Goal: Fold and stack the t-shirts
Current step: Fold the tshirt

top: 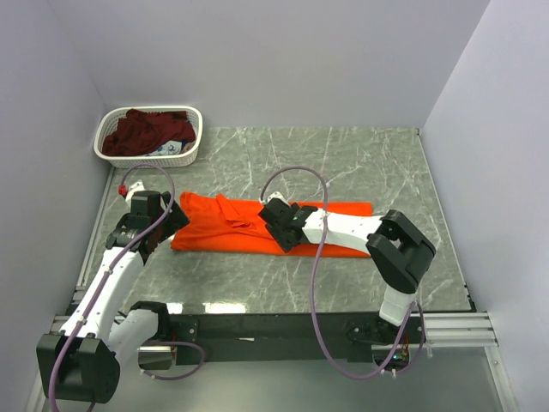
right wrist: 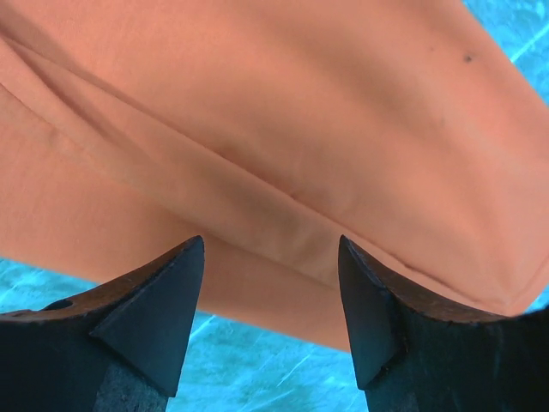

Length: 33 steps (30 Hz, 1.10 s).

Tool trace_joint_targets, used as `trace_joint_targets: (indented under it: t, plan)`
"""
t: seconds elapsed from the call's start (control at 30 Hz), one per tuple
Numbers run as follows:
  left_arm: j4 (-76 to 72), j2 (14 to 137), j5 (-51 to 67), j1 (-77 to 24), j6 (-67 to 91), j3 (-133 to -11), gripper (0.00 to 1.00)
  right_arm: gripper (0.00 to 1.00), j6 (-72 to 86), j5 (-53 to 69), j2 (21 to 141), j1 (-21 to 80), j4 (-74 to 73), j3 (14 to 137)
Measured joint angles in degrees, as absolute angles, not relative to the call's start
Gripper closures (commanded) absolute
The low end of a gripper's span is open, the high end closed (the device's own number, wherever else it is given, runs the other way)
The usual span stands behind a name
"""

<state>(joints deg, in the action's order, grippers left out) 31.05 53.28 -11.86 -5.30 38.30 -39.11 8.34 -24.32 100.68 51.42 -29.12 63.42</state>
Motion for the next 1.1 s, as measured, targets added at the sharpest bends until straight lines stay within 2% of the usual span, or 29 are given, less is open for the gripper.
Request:
trace_joint_targets:
  t: [0.5, 1.1]
  plan:
    - [31.0, 53.5, -11.9, -5.3, 38.3, -39.1, 0.01, 0.30, 2.6, -22.7, 103.0, 51.9, -26.6, 63.9]
    - [31.0, 53.5, -11.8, -5.3, 38.1, -39.1, 0.00, 0.30, -5.7, -31.7, 106.3, 50.6, -25.1, 69.3]
